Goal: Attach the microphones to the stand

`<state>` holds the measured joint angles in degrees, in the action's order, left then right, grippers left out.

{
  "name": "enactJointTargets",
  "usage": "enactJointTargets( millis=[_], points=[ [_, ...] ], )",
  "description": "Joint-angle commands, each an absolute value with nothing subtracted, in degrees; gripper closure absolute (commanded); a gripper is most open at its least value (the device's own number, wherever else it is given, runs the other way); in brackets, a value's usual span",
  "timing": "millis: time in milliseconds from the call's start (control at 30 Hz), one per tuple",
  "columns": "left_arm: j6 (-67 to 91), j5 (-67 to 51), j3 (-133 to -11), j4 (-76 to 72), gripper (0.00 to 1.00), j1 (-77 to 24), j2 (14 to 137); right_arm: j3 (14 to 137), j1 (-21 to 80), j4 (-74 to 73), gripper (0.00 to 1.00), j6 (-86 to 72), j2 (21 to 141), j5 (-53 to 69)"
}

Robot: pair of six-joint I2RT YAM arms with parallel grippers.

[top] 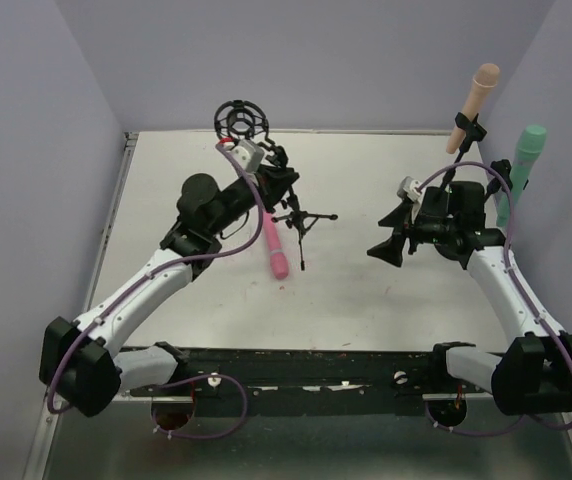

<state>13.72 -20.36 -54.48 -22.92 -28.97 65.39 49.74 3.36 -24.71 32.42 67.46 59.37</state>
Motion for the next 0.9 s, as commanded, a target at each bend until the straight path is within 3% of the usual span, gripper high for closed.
enactJointTargets(
  millis=[0,267,567,867],
  points=[
    [11.96,-13.19,-55.63,-31.54,1.00,-36.11,73.02,47.29,0.44,-21.01,0.00,29.01,65.31,63.28],
    [5.37,-5.10,-57.74,-38.40,1.00,-44.02,84.27,46.14,-2.90,-19.42,0.00,28.04,65.74,63.81],
    [4.74,-5.27,-55.81,-39.47,0.98,-45.61,88.42,45.88,-3.34,-19.34,0.00,28.39,66.62,64.07],
    [8.61,-6.15,-55.20,-32.09,0.45,-45.61,86.49,45.79,-3.60,-19.60,0.00,28.74,66.88,64.42]
  ],
)
